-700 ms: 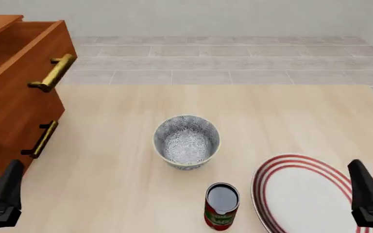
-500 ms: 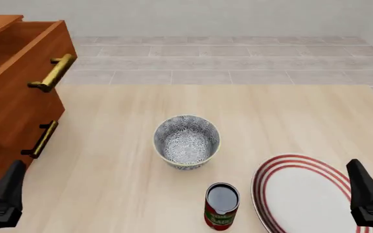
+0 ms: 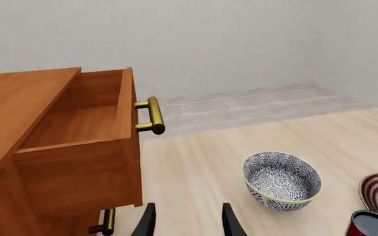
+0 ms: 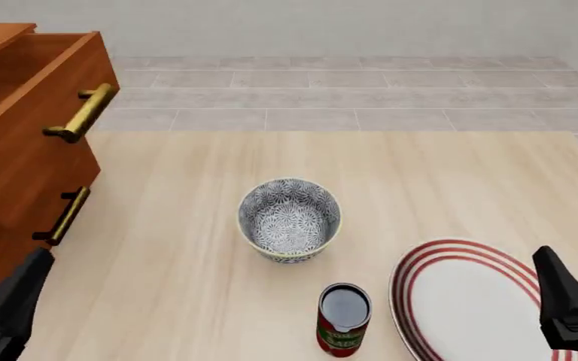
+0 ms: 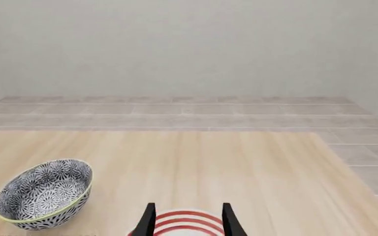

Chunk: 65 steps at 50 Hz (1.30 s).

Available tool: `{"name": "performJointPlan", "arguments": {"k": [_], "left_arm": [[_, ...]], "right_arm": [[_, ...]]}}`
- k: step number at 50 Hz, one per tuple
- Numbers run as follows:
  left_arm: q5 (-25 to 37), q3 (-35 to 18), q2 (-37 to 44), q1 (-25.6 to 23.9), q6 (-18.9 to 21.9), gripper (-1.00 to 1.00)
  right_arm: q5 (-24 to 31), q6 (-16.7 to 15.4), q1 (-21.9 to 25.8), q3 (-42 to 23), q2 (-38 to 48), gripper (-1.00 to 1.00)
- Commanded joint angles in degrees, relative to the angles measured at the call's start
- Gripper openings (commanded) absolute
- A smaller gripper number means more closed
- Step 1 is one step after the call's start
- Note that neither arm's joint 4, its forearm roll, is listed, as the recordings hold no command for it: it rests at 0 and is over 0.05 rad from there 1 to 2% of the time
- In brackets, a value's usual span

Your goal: Put the ketchup in the top drawer of the cabinet.

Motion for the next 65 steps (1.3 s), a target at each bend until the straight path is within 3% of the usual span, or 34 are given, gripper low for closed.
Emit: {"name": "performJointPlan", "arguments": {"k": [1,7,11,19,24,31,34,65], "left_arm": [[7.04,-4.89,-0.04,-11.61,1.63,1.00],[11.85,-8.81,0.29,-16.95,1.58,1.00],[11.74,-11.06,2.30,-19.35,0.44,1.00],[2.82,-12.52,18.04,-30.41,-2.45,1.00],[-2.24,-11.55,24.99,-33.07,-0.04,1.00],[-6.67,-12.65,34.23,-38.14,-2.01,1.00],[-9.08,-12.24,37.58,-39.45,0.03,1.00],[-24.34,-8.98,55.02,-44.33,1.48,1.00]], "right_arm": [[-0.32,0.00,0.52,0.01,0.61,1.00],[-0.82,0.08,0.79,0.02,1.52,1.00],[-1.11,0.07,1.08,0.03,2.03,1.00],[-1.52,0.34,1.63,0.04,2.76,1.00],[-1.71,0.40,1.90,0.05,3.09,1.00],[-2.05,0.46,2.25,0.05,3.70,1.00],[-2.20,0.53,2.37,0.06,3.97,1.00],[-2.77,0.55,3.87,0.07,4.95,1.00]]}}
